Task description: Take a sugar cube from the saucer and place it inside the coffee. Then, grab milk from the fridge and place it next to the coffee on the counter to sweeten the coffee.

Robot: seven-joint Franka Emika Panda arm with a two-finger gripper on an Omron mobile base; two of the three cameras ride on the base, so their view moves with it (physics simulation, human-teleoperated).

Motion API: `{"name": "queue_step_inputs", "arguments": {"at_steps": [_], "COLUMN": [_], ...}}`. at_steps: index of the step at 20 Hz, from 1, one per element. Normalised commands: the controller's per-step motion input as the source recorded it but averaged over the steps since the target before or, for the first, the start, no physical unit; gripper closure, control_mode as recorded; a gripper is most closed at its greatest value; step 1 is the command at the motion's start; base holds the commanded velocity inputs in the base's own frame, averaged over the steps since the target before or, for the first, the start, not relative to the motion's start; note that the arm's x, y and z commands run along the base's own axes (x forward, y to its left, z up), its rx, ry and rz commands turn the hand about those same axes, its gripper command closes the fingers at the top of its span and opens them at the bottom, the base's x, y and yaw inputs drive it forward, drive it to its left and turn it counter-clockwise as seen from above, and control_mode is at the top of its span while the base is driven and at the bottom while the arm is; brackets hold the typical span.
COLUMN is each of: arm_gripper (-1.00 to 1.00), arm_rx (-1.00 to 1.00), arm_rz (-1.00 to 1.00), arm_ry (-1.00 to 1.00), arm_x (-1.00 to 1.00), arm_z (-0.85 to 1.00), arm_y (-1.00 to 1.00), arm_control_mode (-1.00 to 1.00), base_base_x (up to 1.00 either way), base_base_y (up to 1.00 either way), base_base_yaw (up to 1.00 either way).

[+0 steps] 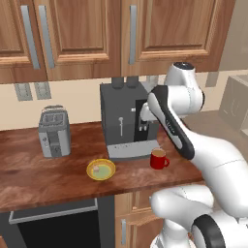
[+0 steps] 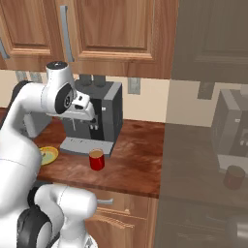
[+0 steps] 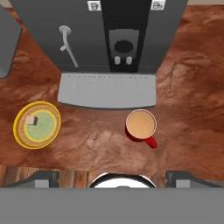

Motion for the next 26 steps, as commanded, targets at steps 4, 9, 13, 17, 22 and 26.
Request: {"name": "queue_step_inputs", "arguments": {"at_steps": [4,9,13,17,22,26], "arm_gripper": [-1.0,-1.0,-1.0,-1.0,-1.0,-1.0], "arm_rx": [0.0,0.0,0.0,0.01,0.03,0.03], "arm_rz": [-0.04,-0.12,-0.14,-0.11,-0.05,-0.01], "arm_ry": [-0.11,-0.06,0.0,0.0,0.06,0.14], "arm_x": [-0.01,0.0,0.0,0.08,0.26,0.42], "arm_z": [-0.5,-0.61,-0.71,-0.61,-0.49,-0.36], "arm_y": [0.99,0.92,0.7,0.6,0.51,0.3], "arm_control_mode": [-1.0,-1.0,-1.0,-1.0,-1.0,-1.0], "base_base_x": [0.0,0.0,0.0,0.0,0.0,0.0], "base_base_y": [0.0,0.0,0.0,0.0,0.0,0.0], "base_base_yaw": [0.0,0.0,0.0,0.0,0.0,0.0]}}
